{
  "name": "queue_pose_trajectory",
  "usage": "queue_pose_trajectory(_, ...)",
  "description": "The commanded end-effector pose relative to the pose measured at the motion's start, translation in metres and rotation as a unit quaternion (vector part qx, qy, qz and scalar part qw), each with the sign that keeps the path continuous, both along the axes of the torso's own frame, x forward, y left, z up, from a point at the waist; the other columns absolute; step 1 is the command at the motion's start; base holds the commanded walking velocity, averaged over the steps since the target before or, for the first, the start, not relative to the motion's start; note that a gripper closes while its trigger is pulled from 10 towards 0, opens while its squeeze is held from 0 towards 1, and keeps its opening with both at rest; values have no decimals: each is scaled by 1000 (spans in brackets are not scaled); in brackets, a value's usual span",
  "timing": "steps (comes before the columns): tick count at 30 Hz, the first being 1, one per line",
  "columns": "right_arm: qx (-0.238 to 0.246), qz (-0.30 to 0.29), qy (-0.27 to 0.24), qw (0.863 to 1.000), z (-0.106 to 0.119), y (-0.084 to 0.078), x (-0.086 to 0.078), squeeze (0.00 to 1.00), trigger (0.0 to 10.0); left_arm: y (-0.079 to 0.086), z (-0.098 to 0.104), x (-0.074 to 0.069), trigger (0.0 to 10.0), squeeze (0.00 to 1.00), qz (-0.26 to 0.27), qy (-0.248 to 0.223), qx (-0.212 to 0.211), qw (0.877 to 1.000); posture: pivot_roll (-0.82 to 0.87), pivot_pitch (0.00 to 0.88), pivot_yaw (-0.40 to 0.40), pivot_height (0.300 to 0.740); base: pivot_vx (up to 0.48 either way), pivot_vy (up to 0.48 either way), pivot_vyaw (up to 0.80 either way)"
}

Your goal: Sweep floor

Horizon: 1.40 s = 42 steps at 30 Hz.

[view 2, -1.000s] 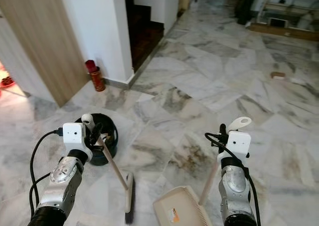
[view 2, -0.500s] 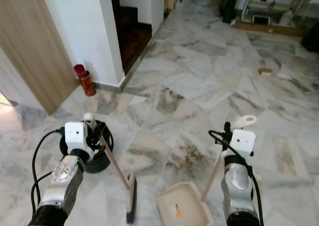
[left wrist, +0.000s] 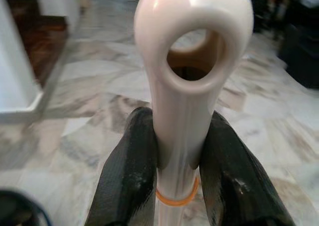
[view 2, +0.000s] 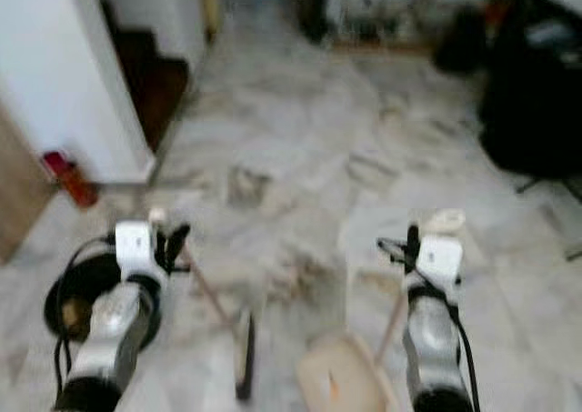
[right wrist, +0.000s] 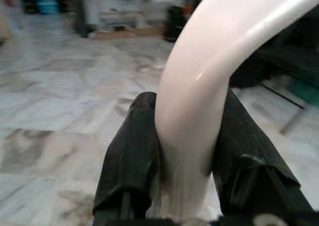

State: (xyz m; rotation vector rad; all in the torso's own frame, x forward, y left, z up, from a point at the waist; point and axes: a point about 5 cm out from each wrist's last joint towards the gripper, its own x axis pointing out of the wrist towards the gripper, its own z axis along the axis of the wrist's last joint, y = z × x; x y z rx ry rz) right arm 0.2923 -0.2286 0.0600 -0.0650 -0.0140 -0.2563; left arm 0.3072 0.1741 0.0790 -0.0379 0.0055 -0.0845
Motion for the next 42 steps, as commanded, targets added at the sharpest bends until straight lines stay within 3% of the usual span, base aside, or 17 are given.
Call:
queue_pose_trajectory(1, -6, -8, -15, 1000, 6, -7, 0, 0, 10000, -7, 3, 3, 10000, 0, -7, -7, -3, 1000, -59, 0, 26, 740, 0, 0, -800)
queue_pose_trajectory(8, -10, -5, -22, 1000, 8, -4, 1, 0, 10000, -9, 3, 3, 10000, 0, -8, -6, 0, 1000, -59, 0, 23, 740, 0, 0, 0)
queue_pose_trajectory(42, -12, 2, -29, 1000, 10, 0, 4, 0, 10000, -8, 3, 4, 10000, 0, -8, -5, 2, 1000, -65, 0, 25, 740, 302, 0, 0)
